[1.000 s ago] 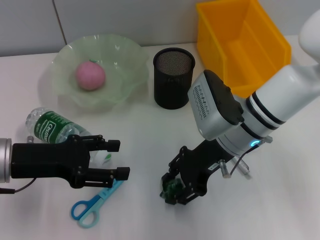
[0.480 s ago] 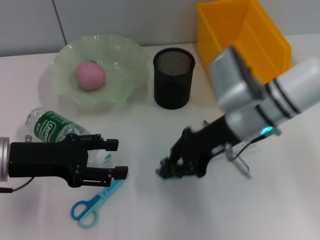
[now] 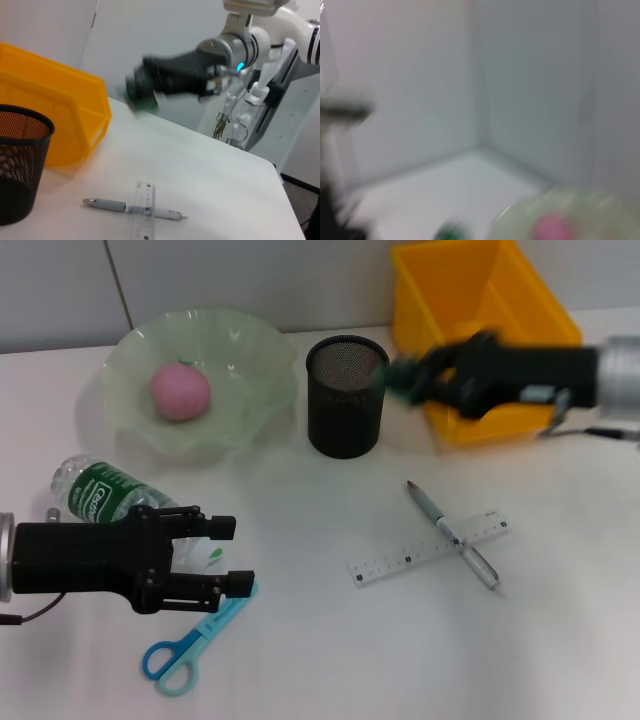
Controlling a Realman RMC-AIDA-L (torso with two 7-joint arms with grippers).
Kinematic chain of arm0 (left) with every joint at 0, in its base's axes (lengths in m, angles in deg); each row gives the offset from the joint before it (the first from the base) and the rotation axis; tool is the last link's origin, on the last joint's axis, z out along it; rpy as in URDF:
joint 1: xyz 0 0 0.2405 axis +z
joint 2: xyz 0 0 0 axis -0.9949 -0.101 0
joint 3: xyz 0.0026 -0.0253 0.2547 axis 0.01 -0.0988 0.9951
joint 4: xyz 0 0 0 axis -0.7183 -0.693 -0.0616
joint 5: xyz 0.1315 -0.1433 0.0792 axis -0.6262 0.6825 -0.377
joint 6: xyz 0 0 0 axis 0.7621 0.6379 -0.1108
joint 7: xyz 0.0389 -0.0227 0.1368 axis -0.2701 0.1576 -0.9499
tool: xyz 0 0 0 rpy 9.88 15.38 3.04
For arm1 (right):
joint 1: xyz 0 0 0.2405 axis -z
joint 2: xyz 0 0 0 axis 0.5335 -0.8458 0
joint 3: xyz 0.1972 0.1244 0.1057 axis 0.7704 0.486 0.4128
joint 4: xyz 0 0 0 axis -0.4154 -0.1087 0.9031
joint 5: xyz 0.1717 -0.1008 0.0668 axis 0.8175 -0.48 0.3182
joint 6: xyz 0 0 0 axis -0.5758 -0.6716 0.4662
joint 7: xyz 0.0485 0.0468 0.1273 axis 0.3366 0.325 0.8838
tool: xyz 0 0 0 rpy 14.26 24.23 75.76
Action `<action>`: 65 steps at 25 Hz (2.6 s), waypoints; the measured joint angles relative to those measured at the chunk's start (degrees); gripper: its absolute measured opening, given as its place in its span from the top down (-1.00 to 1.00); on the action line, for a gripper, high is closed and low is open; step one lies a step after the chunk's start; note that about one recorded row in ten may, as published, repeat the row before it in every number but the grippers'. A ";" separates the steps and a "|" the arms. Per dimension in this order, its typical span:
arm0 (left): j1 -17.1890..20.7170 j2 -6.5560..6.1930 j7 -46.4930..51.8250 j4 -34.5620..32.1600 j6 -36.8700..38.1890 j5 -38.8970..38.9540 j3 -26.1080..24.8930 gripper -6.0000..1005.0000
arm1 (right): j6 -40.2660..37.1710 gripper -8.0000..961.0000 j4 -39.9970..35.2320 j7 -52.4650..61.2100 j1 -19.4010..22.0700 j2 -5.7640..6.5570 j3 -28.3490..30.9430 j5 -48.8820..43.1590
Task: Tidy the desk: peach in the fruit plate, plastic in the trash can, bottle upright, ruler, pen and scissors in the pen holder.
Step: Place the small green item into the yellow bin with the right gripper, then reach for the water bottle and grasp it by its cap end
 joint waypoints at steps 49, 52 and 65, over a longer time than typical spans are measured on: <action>-0.86 0.43 0.02 -0.10 2.59 0.06 -2.01 -0.62 | -6.57 -0.52 -2.48 6.93 1.94 3.71 3.09 8.09; -0.82 0.42 0.02 -0.08 2.59 0.06 -2.02 -0.62 | -13.04 -0.52 -7.98 10.28 0.44 4.68 3.20 -2.21; -0.70 0.25 1.00 -0.06 3.33 0.05 -3.04 -0.62 | -23.25 -0.52 -10.25 14.94 -12.16 7.53 0.87 -31.29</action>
